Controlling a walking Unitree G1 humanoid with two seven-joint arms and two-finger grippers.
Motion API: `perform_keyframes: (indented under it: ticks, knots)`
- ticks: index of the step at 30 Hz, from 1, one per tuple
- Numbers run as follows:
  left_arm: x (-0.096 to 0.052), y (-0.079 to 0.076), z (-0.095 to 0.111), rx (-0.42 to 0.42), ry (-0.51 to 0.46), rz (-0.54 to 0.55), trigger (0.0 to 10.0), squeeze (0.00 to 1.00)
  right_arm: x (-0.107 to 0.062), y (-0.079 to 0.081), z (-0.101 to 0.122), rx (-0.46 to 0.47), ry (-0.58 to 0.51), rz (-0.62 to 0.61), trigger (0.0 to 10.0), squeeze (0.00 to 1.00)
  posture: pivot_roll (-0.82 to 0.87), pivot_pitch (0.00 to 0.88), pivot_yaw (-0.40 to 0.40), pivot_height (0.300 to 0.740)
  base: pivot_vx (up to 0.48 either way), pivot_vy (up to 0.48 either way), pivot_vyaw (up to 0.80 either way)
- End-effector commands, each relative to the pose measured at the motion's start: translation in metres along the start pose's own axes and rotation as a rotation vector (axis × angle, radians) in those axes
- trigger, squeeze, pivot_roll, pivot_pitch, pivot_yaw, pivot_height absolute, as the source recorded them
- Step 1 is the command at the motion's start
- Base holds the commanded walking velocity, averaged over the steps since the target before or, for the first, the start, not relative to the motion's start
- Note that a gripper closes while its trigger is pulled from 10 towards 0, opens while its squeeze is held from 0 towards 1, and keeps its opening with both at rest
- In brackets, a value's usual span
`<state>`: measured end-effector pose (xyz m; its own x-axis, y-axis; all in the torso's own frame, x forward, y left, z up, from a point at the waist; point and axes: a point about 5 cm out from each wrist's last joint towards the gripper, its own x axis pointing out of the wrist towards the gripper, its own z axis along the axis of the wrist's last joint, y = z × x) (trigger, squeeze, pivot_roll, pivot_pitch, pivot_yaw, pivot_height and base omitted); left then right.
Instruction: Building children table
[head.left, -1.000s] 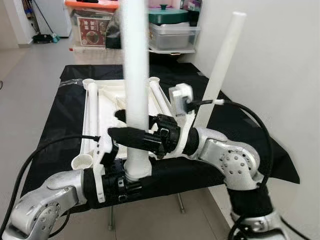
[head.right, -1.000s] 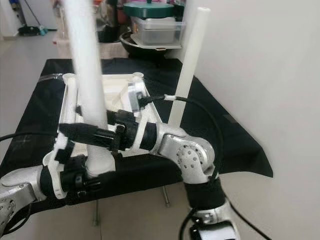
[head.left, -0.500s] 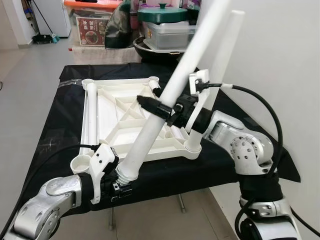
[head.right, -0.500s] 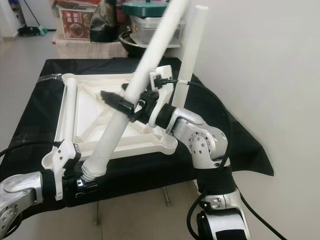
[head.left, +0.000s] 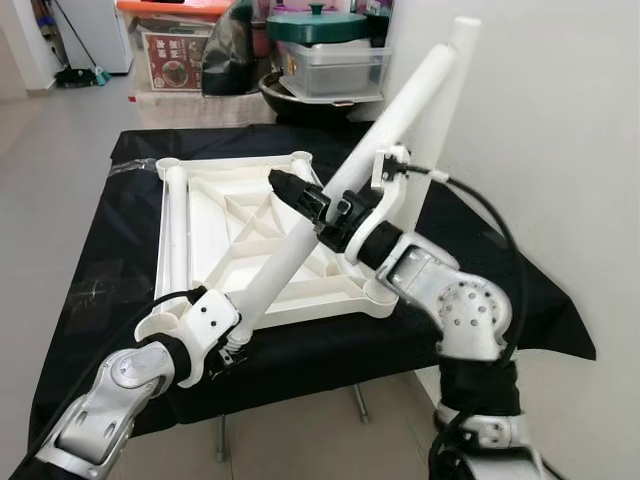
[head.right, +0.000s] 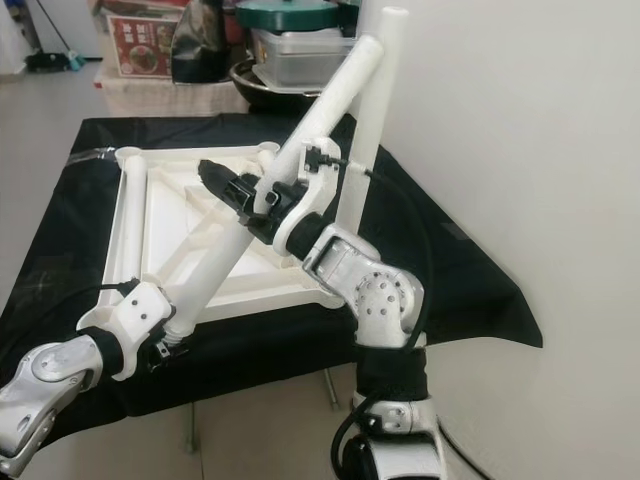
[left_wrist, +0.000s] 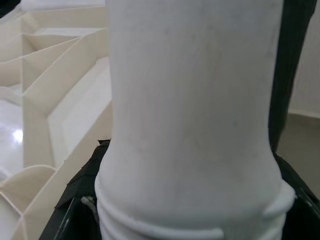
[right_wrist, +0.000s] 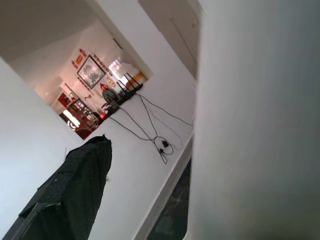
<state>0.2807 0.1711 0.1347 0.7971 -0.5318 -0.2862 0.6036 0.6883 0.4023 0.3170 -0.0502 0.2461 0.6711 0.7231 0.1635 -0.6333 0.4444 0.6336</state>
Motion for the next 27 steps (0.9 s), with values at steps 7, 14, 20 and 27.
perform_keyframes:
  ticks: [7, 14, 20, 27]
  knots:
    - [0.019, -0.010, 0.021, 0.113, -0.072, 0.030, 0.0, 0.00, 0.005, -0.012, -0.022, -0.037, 0.049, -0.149, 10.0, 0.00, 0.06, 0.000, -0.090, 0.740, 0.000, 0.000, 0.00]
    - [0.026, -0.025, 0.030, 0.147, -0.115, -0.001, 0.0, 0.00, 0.005, -0.034, -0.023, 0.006, -0.018, -0.344, 9.4, 0.00, 0.06, 0.000, -0.091, 0.740, 0.000, 0.000, 0.00]
    - [0.030, -0.034, 0.029, 0.149, -0.124, -0.014, 0.0, 0.00, 0.006, -0.039, -0.014, 0.071, -0.109, -0.409, 1.5, 0.00, 0.06, 0.000, -0.086, 0.740, 0.000, 0.000, 0.00]
    - [0.032, -0.038, 0.028, 0.162, -0.124, -0.024, 0.0, 0.00, 0.012, -0.031, -0.015, 0.129, -0.125, -0.376, 0.0, 0.00, 0.06, 0.000, -0.083, 0.740, 0.000, 0.000, 0.00]
